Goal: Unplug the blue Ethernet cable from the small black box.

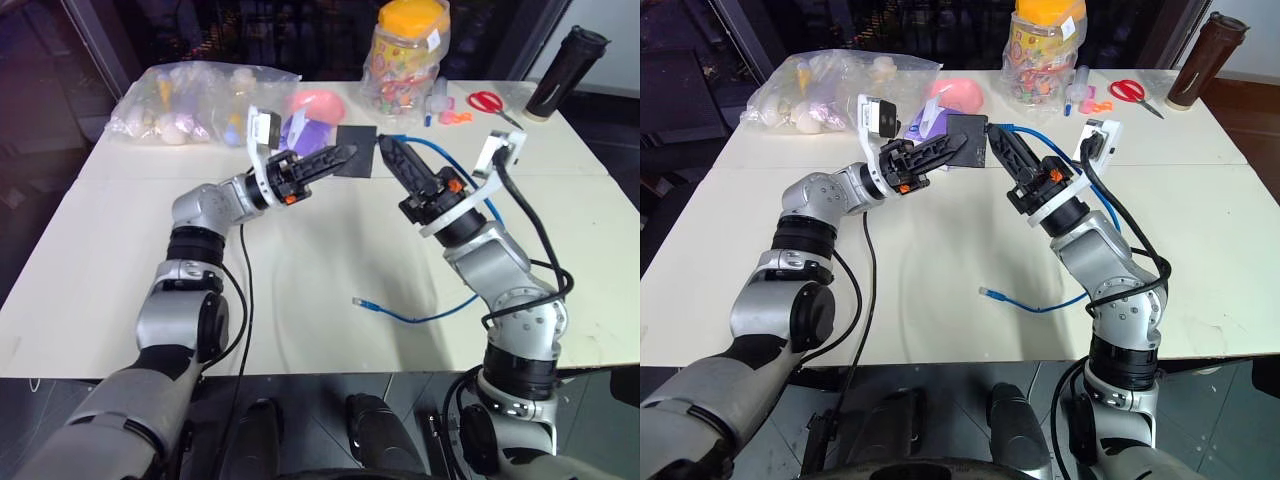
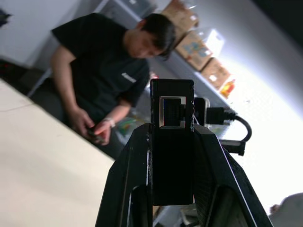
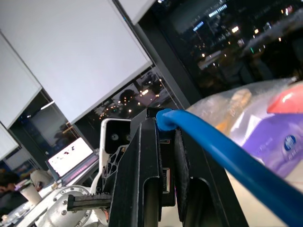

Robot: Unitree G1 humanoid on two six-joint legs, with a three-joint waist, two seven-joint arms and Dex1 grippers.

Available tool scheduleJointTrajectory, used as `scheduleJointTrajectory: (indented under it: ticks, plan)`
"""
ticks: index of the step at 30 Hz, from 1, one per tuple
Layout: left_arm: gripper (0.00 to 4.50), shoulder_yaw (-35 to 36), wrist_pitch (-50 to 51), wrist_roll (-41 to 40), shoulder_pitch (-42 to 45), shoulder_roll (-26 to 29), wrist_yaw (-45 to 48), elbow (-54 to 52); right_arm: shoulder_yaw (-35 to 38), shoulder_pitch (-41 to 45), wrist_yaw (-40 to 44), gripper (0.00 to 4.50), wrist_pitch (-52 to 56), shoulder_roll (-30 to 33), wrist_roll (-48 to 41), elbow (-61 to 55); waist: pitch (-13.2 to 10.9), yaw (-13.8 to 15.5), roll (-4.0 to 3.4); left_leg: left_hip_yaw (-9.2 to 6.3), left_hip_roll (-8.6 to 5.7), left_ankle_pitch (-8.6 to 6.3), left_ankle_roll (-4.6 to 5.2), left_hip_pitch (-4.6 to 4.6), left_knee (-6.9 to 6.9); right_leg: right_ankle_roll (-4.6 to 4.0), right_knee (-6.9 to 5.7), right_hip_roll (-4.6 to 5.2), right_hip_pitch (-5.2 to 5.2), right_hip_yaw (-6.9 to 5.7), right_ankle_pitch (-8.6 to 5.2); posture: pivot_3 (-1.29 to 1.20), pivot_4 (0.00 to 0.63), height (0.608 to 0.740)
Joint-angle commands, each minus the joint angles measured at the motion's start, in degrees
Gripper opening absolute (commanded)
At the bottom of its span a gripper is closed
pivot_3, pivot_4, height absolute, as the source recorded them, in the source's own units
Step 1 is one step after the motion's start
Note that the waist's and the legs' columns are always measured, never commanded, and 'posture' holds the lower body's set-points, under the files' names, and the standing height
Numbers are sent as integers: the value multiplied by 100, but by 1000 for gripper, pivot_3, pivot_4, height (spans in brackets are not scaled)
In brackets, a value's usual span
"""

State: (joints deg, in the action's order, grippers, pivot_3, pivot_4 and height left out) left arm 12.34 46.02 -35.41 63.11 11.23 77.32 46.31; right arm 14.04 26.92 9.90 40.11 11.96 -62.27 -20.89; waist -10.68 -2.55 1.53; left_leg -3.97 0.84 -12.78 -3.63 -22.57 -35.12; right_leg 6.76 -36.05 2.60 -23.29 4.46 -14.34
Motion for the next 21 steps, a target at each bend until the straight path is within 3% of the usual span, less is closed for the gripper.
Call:
scheduleJointTrajectory:
  ticks: [1,7,17,21]
  plan:
    - [486,296,-846,181,128,406,-418,126,1049,75,-327,19,-445,553,139,414,0,7,0,1,0,0,0,-1,0,0,2,1,0,0,0,0,150,739]
    - [486,90,-1989,584,-54,22,-1350,-149,913,321,-711,19,-569,948,1092,1394,0,27,0,4,-1,-1,1,-4,4,0,13,3,0,1,0,0,150,739]
    - [486,-978,-4869,2281,-917,-849,-3039,-446,96,690,-770,19,-632,1082,2769,2844,0,18,-1,18,-1,-1,1,-8,2,1,11,2,-9,13,1,0,150,739]
    - [486,-1143,-5457,2629,-1029,-1081,-3555,5,-302,659,-525,1653,-766,1146,3347,2953,0,17,-1,20,-2,-1,1,-9,0,2,13,2,-9,14,1,0,150,739]
